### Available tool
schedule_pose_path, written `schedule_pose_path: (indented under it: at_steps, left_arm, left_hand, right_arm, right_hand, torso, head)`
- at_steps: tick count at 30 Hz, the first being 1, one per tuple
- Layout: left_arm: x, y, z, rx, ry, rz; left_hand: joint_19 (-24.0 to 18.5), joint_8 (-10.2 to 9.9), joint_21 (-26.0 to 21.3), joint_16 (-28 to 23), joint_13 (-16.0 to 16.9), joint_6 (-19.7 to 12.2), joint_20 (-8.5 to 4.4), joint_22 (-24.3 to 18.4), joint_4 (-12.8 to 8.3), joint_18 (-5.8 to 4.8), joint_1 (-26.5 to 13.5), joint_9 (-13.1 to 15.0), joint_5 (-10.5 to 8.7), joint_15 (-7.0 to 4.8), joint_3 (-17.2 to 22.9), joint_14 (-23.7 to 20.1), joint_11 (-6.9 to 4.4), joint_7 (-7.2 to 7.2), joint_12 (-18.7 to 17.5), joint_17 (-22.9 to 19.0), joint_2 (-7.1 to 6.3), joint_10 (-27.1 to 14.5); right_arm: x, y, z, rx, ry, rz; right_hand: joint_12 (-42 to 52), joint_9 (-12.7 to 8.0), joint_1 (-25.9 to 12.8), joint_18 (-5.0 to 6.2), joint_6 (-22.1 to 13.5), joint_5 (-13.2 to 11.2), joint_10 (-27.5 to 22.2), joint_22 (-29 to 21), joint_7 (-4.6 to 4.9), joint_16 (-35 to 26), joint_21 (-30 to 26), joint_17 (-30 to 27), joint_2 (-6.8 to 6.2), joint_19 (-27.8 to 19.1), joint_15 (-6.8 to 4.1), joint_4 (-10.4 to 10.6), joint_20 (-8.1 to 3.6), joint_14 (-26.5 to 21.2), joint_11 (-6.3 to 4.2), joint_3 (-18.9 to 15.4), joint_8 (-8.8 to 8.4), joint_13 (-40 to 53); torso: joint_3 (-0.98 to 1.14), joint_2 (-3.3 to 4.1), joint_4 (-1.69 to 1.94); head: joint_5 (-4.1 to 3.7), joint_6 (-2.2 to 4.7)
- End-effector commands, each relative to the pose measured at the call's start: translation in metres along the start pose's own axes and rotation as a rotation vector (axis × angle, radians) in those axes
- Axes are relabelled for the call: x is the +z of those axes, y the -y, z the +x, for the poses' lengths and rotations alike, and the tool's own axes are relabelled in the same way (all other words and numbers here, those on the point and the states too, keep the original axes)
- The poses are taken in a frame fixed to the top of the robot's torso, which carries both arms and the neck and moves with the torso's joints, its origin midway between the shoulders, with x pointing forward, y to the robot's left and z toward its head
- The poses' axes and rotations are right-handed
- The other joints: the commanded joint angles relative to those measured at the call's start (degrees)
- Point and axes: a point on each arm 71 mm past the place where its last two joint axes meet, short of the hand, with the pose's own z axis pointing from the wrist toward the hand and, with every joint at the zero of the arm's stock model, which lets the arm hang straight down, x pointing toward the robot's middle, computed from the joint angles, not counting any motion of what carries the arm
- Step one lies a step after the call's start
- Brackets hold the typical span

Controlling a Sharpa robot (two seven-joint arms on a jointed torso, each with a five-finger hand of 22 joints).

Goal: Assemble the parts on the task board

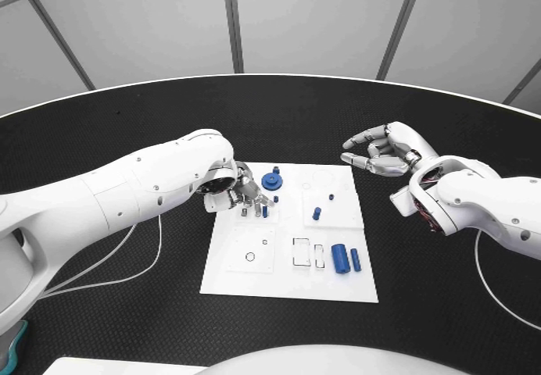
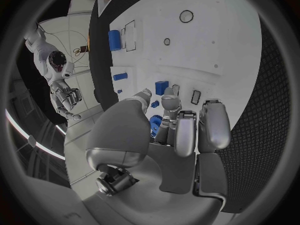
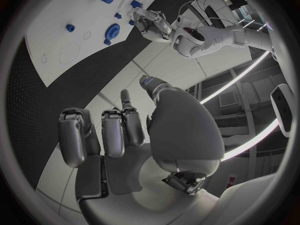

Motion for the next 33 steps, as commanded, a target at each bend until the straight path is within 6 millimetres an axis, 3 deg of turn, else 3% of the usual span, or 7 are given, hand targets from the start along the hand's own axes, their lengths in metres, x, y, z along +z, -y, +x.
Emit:
schedule_pose_path:
  at_steps: [1,33]
  left_arm:
    - [-0.0001,-0.001,0.0004,0.002,-0.001,-0.022]
    - [-0.0003,0.0008,0.0029,0.02,-0.019,-0.02]
  left_hand:
    - [0.6,0.2,0.4,-0.3,-0.1,-0.3,-0.01,0.1,-0.1,-0.87,0.5,0.1,0.3,-0.46,0.3,4.4,-0.14,-0.03,0.2,9.0,0.05,-0.2]
    - [0.8,0.2,0.7,-0.4,-0.2,-0.3,0.02,0.7,-0.1,-0.98,1.5,0.3,0.17,-0.48,0.7,4.4,-0.15,-0.04,0.3,8.9,-0.62,-0.2]
  right_arm:
    - [0.0001,0.0,0.0001,0.0,0.0,0.0]
    - [0.0023,-0.0006,0.0028,0.001,-0.011,0.0]
  right_hand:
    - [-0.1,0.1,0.5,1.1,-0.3,0.3,0.0,7.9,0.07,-0.2,-0.2,8.2,0.31,2.5,-0.42,0.0,-0.38,4.1,-0.28,0.0,0.28,8.0]
    - [0.1,0.1,0.4,1.08,-0.2,0.5,0.2,8.0,0.06,-0.1,-0.2,8.3,0.42,2.5,-0.44,0.1,-0.4,4.2,-0.29,0.0,0.39,8.2]
  torso:
    - [0.03,-0.03,0.0]
    - [0.06,-0.02,0.01]
  head:
    - [-0.05,-0.24]
    - [-0.2,-0.28]
